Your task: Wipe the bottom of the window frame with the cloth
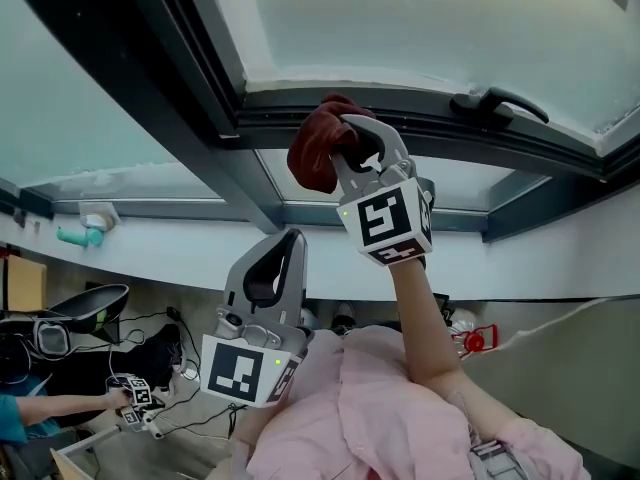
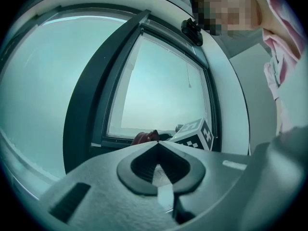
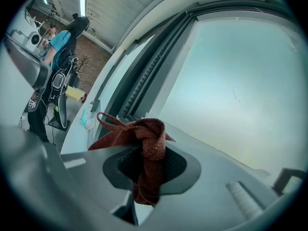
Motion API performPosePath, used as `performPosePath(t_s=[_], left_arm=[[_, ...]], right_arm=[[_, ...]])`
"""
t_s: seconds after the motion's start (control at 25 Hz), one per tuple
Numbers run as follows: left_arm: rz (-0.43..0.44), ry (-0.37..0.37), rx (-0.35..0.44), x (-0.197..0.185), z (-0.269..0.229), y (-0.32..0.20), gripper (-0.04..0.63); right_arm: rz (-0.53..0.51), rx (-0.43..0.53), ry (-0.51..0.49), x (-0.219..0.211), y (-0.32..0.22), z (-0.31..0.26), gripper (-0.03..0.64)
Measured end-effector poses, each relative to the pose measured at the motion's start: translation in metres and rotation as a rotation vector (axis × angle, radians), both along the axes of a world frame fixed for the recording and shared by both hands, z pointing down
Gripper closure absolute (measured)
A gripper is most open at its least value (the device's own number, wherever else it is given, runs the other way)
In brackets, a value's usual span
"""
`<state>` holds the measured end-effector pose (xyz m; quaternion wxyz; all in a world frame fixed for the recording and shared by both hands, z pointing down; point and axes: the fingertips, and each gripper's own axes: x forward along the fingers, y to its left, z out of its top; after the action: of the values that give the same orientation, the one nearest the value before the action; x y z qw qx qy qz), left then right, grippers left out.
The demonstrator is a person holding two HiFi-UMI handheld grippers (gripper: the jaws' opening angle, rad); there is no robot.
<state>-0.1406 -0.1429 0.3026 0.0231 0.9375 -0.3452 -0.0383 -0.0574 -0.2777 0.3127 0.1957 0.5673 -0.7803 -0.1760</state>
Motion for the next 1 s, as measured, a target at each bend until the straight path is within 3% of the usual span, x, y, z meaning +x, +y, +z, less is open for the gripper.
performPosePath(t_s=[1.0], left_arm=[[0.063, 0.005, 0.016, 0.037, -0.003, 0.012, 0.597]], right_arm=[[0.063, 0.003, -0.018, 0.053, 0.020, 0.001, 0.543]])
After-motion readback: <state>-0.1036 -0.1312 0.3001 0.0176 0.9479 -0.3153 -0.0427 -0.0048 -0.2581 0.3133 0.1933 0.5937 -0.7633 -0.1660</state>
